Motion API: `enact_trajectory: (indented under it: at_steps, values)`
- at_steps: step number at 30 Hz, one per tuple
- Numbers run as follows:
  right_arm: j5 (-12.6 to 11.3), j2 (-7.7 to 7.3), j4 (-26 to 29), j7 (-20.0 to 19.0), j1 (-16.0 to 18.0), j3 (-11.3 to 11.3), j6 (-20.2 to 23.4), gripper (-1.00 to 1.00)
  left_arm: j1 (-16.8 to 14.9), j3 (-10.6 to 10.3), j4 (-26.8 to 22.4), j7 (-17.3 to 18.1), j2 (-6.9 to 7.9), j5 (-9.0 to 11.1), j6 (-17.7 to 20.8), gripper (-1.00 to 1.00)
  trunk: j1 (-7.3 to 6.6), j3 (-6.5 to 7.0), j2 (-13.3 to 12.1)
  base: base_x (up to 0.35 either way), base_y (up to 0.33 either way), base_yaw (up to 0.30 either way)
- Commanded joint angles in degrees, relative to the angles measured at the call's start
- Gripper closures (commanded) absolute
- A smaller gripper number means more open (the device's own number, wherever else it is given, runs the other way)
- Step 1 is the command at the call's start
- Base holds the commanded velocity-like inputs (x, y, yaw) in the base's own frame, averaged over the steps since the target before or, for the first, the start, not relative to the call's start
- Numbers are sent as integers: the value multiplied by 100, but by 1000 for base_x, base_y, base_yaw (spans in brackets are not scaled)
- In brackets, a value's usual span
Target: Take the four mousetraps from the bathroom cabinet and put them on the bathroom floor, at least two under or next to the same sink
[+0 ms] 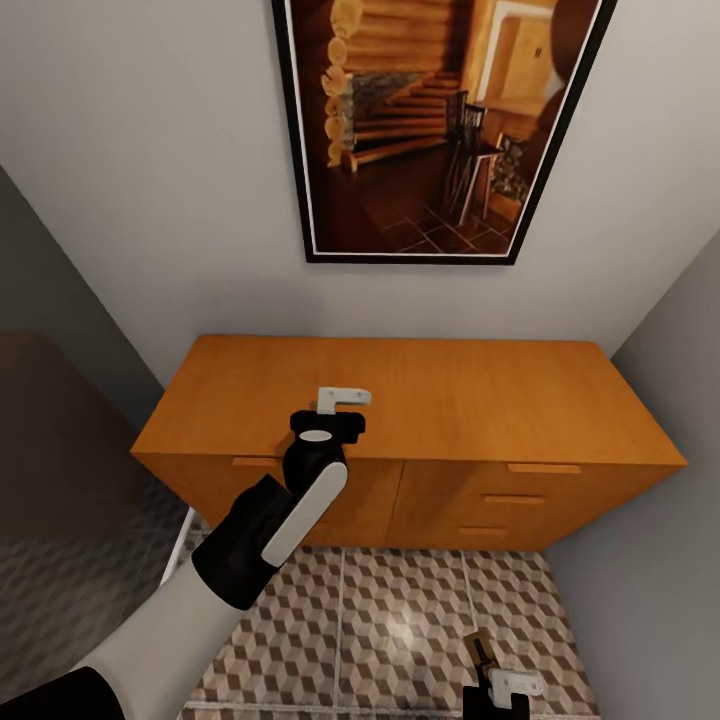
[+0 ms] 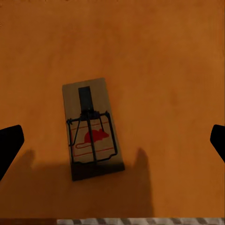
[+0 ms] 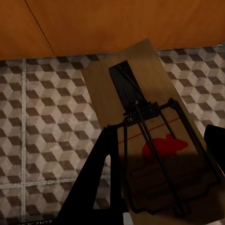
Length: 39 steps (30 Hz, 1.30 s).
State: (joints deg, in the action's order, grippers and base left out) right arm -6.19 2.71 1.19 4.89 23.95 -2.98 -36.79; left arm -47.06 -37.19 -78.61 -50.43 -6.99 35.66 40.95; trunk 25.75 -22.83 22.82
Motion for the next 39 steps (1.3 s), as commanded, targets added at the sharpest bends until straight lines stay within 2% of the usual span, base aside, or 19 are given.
enact_trajectory:
  at_steps: [1, 25, 39]
  values:
    - [-58, 1, -5, 0, 4, -36, -21, 100, -7, -21, -5, -103, -4, 52, 13, -100, 3, -9, 10, 0, 0, 0]
    - [-58, 1, -5, -2, 4, -36, -21, 100, -6, -51, -35, -230, 1, 52, 19, -100, 3, -12, 10, 0, 0, 0]
    - [-58, 1, -5, -3, 4, -36, -21, 100, -6, -60, -34, -231, 5, 55, 15, -100, 3, -78, 10, 0, 0, 0]
